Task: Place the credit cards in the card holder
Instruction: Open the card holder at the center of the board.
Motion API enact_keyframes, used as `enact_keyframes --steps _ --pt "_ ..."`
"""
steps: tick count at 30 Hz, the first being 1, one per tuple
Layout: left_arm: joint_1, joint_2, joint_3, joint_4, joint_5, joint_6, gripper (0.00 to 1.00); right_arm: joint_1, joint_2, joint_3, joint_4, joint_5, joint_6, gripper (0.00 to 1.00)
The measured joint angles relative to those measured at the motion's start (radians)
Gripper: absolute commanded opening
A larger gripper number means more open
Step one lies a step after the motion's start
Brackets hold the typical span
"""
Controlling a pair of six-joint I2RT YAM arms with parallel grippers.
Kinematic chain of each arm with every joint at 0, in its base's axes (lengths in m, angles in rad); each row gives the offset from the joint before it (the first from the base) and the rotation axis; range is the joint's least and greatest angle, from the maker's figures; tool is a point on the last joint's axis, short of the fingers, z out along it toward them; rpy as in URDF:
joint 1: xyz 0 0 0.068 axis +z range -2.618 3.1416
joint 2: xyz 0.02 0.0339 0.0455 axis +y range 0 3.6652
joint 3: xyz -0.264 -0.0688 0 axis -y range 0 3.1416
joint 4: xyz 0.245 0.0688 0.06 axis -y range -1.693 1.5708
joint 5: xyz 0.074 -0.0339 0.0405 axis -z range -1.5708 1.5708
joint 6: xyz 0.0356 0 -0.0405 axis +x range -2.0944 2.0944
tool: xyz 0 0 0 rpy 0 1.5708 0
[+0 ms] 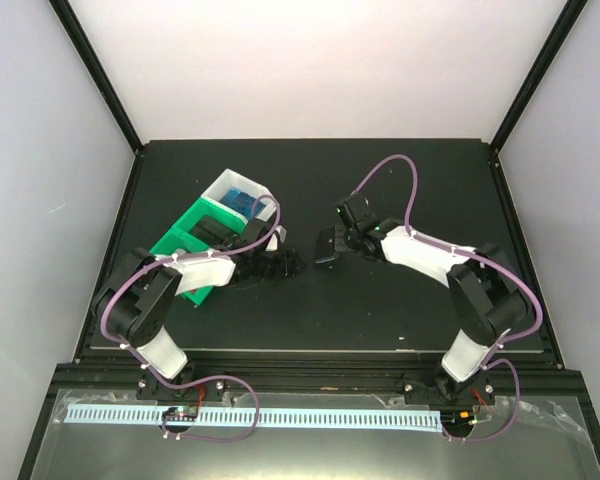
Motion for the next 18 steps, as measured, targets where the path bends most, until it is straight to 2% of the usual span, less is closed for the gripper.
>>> enact_keyframes --steps 9,18 --pt "-0.023 -0.100 -0.057 -0.007 0.003 0.006 0.78 0.000 -0.060 -0.006 -0.071 -0.053 -0.049 0.01" --pt "-0.030 -0.212 -0.116 -0.008 0.000 0.004 0.79 0.008 -0.110 0.000 -0.164 -0.052 -0.085 0.01"
